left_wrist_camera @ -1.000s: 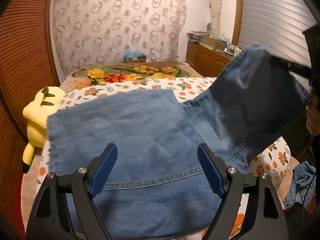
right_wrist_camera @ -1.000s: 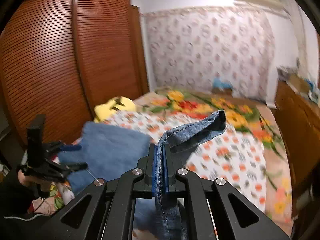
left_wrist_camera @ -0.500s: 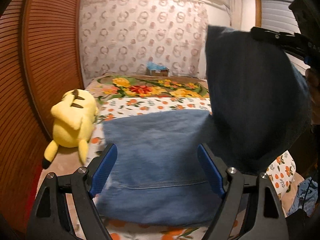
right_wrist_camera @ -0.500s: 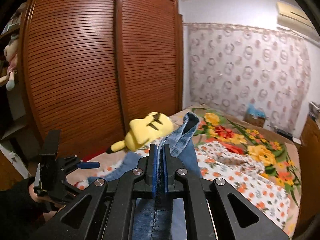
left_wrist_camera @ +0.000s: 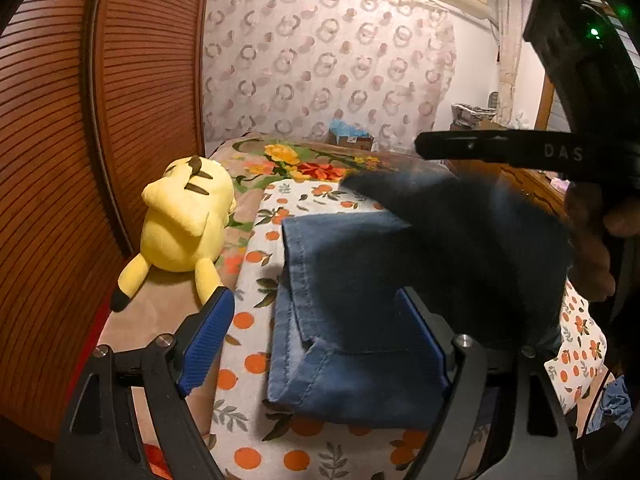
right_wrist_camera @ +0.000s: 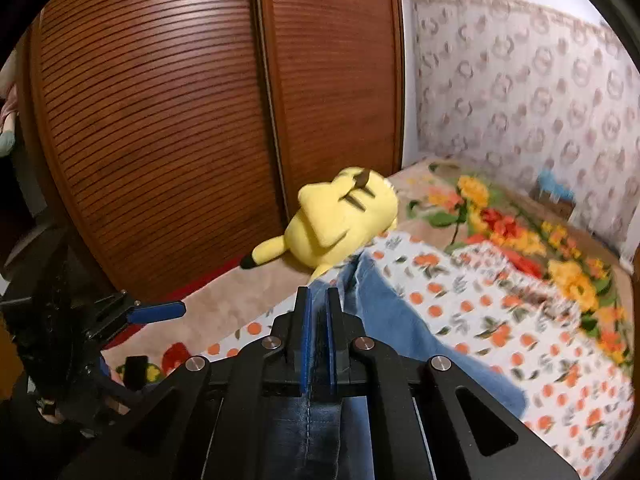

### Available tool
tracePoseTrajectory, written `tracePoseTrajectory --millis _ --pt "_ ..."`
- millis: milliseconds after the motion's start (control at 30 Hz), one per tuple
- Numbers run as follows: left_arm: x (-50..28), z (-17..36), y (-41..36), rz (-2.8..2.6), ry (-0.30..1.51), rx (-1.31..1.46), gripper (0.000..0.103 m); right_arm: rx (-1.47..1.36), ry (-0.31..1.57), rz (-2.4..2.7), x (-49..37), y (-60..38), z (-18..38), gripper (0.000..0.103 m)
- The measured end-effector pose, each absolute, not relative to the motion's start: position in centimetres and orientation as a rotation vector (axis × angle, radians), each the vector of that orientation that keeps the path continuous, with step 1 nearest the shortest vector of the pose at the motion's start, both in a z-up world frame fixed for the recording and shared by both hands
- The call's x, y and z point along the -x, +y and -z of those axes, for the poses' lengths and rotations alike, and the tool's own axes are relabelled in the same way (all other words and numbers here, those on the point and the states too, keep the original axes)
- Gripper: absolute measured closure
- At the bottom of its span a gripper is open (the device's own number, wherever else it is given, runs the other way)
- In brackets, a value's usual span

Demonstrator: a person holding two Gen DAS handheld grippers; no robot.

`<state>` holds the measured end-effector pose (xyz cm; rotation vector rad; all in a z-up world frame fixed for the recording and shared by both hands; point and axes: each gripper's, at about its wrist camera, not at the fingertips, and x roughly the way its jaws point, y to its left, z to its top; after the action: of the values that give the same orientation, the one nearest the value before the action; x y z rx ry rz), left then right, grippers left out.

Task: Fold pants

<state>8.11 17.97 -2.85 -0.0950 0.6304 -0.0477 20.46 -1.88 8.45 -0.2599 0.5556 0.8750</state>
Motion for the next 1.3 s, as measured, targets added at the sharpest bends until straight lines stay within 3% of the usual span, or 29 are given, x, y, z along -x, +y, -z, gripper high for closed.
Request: tracePoseTrajectory --millis 233,500,700,900,1300 --pt "-8.0 3.5 17.9 0.052 0.645 0.105 0.02 0.246 0.532 -0.81 -19.6 -3.1 -9.6 0.082" --pt "-8.7 5.0 15.5 0.111 0.693 0.089 0.02 0.249 0.545 -0.671 -18.6 -6.6 -4.9 0.07" --pt "-8.6 6.2 13.1 0.16 0.721 0.074 0.026 0.252 0.572 -0.625 -20.0 -8.4 -2.9 0.069" --pt "-8.7 8.1 11.8 0.172 0.77 0.06 0.039 0.285 0.598 -0.678 -22.0 -5.6 -1.3 0.068" --pt "-8.5 9.8 12.0 0.159 0.794 0.065 0.048 0.378 0.595 -0.785 -22.3 1.0 -0.8 0.067"
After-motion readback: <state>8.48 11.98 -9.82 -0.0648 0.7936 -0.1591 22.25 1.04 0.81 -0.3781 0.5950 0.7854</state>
